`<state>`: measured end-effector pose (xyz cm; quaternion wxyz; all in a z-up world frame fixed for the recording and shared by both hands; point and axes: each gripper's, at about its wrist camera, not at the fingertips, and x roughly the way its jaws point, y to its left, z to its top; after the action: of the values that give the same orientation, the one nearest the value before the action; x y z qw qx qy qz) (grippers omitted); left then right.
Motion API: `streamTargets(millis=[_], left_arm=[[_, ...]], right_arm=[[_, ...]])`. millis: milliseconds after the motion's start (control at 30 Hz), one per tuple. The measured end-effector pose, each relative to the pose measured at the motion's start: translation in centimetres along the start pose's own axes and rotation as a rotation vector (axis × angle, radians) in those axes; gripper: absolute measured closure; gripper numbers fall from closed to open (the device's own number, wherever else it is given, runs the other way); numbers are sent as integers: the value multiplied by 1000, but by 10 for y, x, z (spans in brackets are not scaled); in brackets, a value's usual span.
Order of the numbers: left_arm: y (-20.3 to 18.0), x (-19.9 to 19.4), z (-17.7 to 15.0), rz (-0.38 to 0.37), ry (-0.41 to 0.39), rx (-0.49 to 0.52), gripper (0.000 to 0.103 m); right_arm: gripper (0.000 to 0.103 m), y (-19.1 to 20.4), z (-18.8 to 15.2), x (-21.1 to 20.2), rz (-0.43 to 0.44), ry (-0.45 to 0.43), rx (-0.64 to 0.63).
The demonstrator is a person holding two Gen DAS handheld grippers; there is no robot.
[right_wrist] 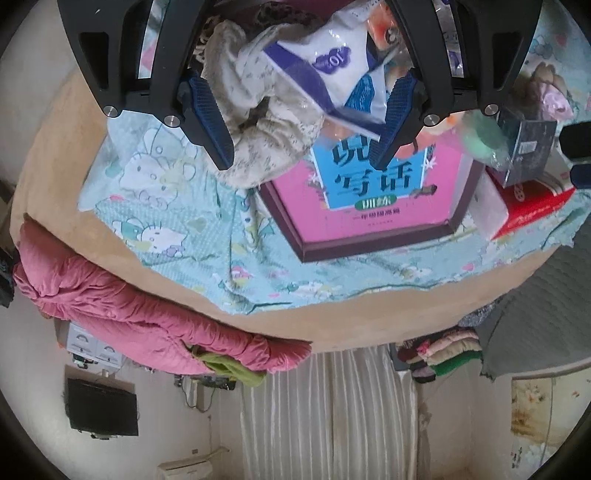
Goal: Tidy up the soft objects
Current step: 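Move both open tools back toward the pile beside the red tissue box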
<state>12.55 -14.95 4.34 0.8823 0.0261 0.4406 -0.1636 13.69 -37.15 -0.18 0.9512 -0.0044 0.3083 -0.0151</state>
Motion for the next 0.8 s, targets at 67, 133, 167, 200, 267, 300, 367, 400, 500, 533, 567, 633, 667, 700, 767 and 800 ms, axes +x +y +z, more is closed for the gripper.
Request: streamTargets(millis=[67,133,167,200,267,300,367,400,500,533,567,633,667,700,767,800], left_arm=[[1,-3,0,0,-3,-3,34],[1,-5,0,-1,-7,-7,34],[2,-6,0,-2,-8,-8,34],[2,-6,0,-3,-9,-9,34],[2,-7,-1,-6,-9,-11,34],[2,-8,-1,-6,-9,-11,34],[2,-10,-2,-5,-7,-8,34],[2,-10,-2,-6,-9,-5,34],[3,-14,-2,-7,-14,-1,34],[3,-15,-3,-8,-15,-3,34],[4,-16,-3,-9,-18,-3,34],[5,-18,-3,-9,-20,-3,34],[6,-19,-4,-10,-23,-7,34],[7,-20,-4,-11,-23,-10,34],[9,-22,-5,-11,-26,-14,34],[9,-22,-5,-11,-27,-14,34]], right_arm=[[26,1,1,-3,-3,-7,-3],[26,2,3,-7,-5,-23,-7],[26,2,4,-8,-3,-28,-7],[26,2,4,-9,3,-31,-5],[26,3,8,-8,17,-36,0],[26,5,10,-7,17,-33,-7],[25,8,15,-8,25,-29,-4],[25,8,17,-10,42,-29,8],[25,11,20,-16,101,-8,16],[25,13,19,-17,100,2,8],[25,15,18,-19,103,14,1],[25,18,14,-23,110,34,-7],[25,20,12,-25,114,34,-14],[25,20,11,-27,113,36,-21],[25,20,10,-33,109,35,-24],[25,19,10,-35,109,31,-16]])
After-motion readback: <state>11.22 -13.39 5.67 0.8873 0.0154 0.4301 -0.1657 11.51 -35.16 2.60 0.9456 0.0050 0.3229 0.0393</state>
